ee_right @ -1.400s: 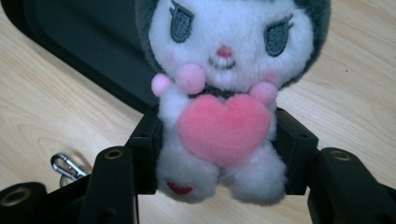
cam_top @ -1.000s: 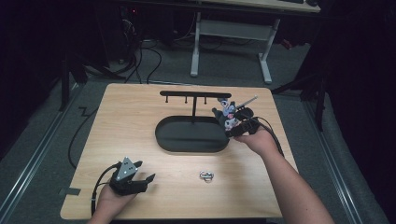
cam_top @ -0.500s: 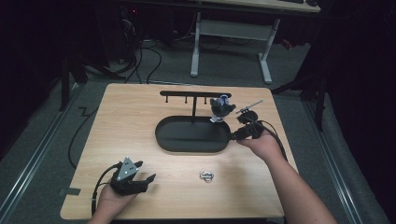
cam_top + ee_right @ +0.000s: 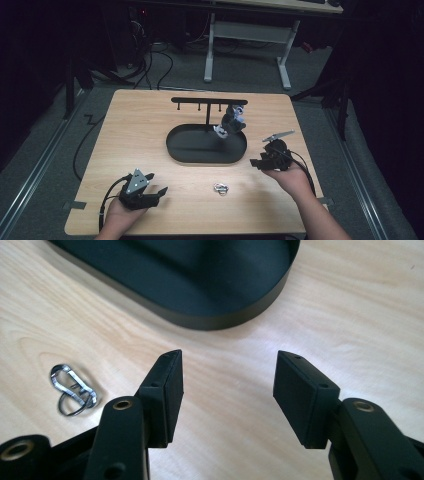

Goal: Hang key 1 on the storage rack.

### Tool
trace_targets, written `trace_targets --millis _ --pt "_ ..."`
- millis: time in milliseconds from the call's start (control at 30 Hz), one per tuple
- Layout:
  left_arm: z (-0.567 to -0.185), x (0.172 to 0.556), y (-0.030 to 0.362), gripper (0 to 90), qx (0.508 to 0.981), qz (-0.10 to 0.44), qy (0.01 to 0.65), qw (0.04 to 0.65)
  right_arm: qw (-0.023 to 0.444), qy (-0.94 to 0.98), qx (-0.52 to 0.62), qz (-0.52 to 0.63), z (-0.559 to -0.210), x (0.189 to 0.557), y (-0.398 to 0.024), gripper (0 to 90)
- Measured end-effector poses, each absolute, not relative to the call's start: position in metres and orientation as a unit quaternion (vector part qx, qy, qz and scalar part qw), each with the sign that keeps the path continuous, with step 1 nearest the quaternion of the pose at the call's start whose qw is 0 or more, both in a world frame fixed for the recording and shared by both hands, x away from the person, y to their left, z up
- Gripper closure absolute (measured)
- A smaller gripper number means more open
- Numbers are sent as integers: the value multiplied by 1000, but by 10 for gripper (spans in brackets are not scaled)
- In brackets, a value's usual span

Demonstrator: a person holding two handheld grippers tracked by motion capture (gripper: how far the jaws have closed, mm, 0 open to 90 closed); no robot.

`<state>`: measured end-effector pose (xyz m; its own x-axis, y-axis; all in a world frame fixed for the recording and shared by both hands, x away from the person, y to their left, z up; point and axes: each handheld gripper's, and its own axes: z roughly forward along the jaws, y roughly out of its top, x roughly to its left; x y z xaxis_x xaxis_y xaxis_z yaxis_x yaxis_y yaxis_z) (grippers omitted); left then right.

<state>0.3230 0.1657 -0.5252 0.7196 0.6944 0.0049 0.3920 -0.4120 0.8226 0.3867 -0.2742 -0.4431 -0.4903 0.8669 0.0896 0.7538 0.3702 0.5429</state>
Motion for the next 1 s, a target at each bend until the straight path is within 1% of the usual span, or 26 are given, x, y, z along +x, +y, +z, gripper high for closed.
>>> trace_targets --millis 400,467,533,600,633,733,833,867,900,933,967,1000 --pt "-526 321 162 305 826 176 324 427 149 798 484 325 -484 337 -288 458" --pt "-526 321 161 305 827 177 322 427 152 789 488 340 -495 325 -288 456" --pt "-526 321 161 305 827 176 321 427 158 787 488 344 -499 321 -287 457" --pt "-526 321 160 305 827 176 321 427 164 777 486 365 -509 309 -286 473" --pt "-526 321 160 306 828 175 320 426 158 779 484 366 -510 306 -284 471" --pt "-526 321 159 306 829 177 317 426 162 789 462 371 -508 301 -276 474" --pt "-526 321 158 306 829 176 318 424 143 792 454 383 -509 300 -267 487" --pt "-526 321 158 306 829 176 319 424 140 798 442 384 -509 300 -261 495" --pt "-526 320 159 306 829 176 320 423 132 812 421 381 -512 299 -246 523" --pt "-527 319 160 306 828 177 322 423 129 816 414 383 -513 299 -240 556" --pt "-527 319 160 306 828 177 322 423 129 816 414 383 -513 299 -240 556" --pt "-527 318 161 306 827 177 324 424 125 820 405 384 -513 299 -234 603"
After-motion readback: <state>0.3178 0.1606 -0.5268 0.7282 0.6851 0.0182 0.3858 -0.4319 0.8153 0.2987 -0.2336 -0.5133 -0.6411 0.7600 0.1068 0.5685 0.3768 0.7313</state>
